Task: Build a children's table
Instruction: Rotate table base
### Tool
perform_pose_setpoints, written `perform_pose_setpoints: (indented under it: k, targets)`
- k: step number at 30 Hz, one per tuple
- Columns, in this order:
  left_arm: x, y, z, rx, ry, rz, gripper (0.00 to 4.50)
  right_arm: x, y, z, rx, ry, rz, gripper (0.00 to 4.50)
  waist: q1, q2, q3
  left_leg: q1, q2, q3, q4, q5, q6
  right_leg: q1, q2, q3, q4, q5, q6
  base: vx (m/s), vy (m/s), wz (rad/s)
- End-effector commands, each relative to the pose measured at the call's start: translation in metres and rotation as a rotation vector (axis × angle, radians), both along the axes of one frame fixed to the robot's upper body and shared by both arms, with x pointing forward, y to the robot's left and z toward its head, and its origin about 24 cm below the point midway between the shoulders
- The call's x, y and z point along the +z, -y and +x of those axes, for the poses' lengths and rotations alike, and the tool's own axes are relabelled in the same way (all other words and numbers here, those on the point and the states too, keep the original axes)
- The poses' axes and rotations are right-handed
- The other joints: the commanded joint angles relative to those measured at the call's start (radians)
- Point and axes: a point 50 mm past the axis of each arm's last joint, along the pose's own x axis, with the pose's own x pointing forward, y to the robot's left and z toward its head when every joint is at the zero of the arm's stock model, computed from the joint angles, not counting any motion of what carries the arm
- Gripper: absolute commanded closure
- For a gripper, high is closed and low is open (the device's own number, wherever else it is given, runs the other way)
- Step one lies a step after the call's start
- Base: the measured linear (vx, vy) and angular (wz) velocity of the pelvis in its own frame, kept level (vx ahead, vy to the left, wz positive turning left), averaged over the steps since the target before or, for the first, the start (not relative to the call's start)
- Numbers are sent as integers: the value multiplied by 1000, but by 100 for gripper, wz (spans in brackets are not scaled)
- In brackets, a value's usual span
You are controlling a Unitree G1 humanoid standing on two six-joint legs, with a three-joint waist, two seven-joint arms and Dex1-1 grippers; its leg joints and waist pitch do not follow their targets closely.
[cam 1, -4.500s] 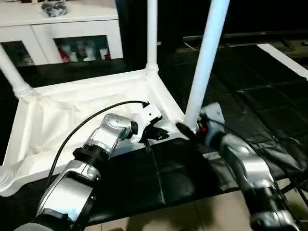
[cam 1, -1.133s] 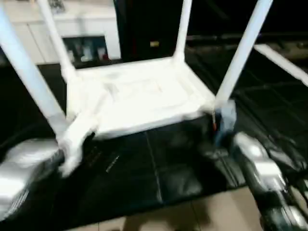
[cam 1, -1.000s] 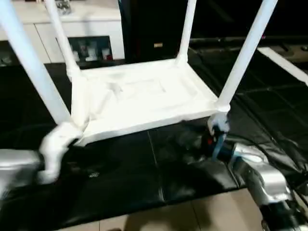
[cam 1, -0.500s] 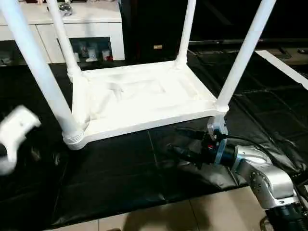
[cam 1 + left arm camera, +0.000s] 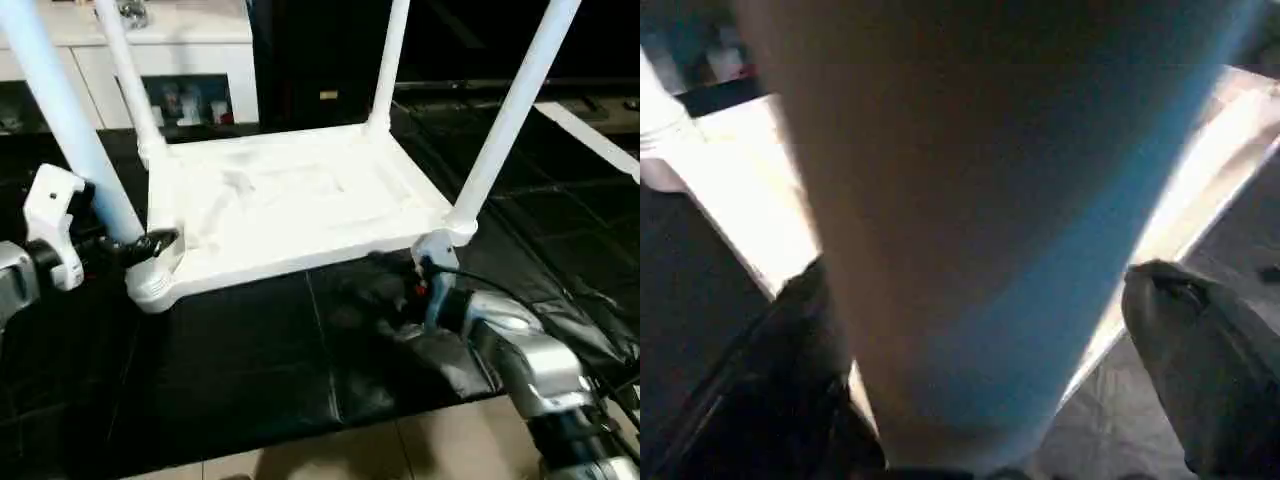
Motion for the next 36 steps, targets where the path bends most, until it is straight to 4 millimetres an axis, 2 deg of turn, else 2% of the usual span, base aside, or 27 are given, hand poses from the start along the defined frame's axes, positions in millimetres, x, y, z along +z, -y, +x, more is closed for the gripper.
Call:
perform_pose_setpoints:
  k: [1,2,4,7,8,10,12,16,19,20,22,24,26,27,29,30,36]
  targets:
    - [6,10,4,-56,29,-64,4,-5,4,7,-96,-1,-66,0,0,23,-61,18,32,-17,-77,-269,-38,35,-60,56,-74,-304,-185,0,0,0]
    - [6,11,3,-61,29,-67,4,-6,4,7,-100,-2,-68,0,1,23,-60,14,34,-18,-79,-279,-43,38,-62,57,-73,-309,-187,0,0,0]
    - [7,23,0,-169,22,-125,4,-11,7,12,-176,-16,-113,0,3,23,-61,15,35,-19,-80,-288,-41,38,-60,57,-73,-314,-176,0,0,0]
    - [5,40,-13,-327,-27,-146,4,-19,10,19,-243,-16,-196,0,8,24,-62,17,38,-17,-80,-272,-47,38,-61,58,-68,-281,-187,0,0,0]
    - [4,43,-15,-358,-38,-147,4,-21,11,20,-256,-17,-212,0,6,23,-62,11,38,-19,-83,-266,-52,40,-62,58,-63,-272,-194,0,0,0]
    - [3,49,-20,-416,-55,-153,4,-24,12,23,-282,-21,-229,0,8,24,-61,18,36,-13,-79,-273,-50,35,-58,60,-64,-264,-197,0,0,0]
    - [4,60,-26,-488,-69,-164,4,-24,10,28,-290,-5,-233,0,9,23,-61,14,36,-14,-80,-263,-48,40,-59,60,-61,-252,-197,0,0,0]
    - [6,72,-31,-563,-79,-186,4,-23,7,33,-294,2,-225,0,5,21,-60,15,36,-14,-80,-277,-48,42,-57,59,-62,-279,-186,0,0,0]
    - [9,104,-41,-708,-94,-232,4,-21,-2,44,-299,6,-220,0,-1,19,-60,15,37,-14,-80,-281,-53,41,-58,59,-62,-289,-189,0,0,0]
    - [9,112,-41,-736,-94,-245,4,-21,-5,47,-295,1,-214,0,-6,17,-59,11,36,-15,-80,-278,-53,45,-58,58,-62,-290,-194,0,0,0]
    - [9,120,-41,-759,-96,-267,4,-21,-8,48,-292,0,-218,0,-14,10,-59,7,35,-14,-78,-272,-48,47,-58,59,-63,-300,-185,0,0,0]
    - [9,139,-41,-797,-83,-320,4,-22,-19,49,-244,-17,-203,0,-22,5,-60,2,32,-13,-75,-257,-42,50,-58,59,-63,-309,-179,0,0,0]
    - [10,143,-40,-807,-83,-333,4,-21,-22,49,-231,-15,-203,0,-26,5,-60,0,31,-13,-72,-249,-36,51,-60,60,-66,-327,-171,0,0,0]
    - [10,148,-39,-808,-80,-350,4,-22,-25,49,-212,-12,-207,0,-31,3,-59,-7,31,-15,-73,-246,-32,54,-59,59,-65,-340,-162,0,0,0]
    - [10,155,-35,-797,-68,-365,4,-22,-29,49,-190,-9,-208,0,-31,4,-59,-2,32,-14,-70,-247,-30,48,-57,58,-70,-366,-153,0,0,0]
    - [11,160,-33,-803,-63,-372,4,-23,-32,49,-184,-5,-210,0,-32,0,-58,0,32,-13,-69,-252,-30,45,-57,59,-72,-373,-157,0,0,0]
    - [14,183,-36,-865,-57,-428,4,-23,-47,49,-134,10,-196,0,-34,3,-58,0,32,-15,-69,-259,-29,44,-53,57,-71,-378,-150,0,0,0]
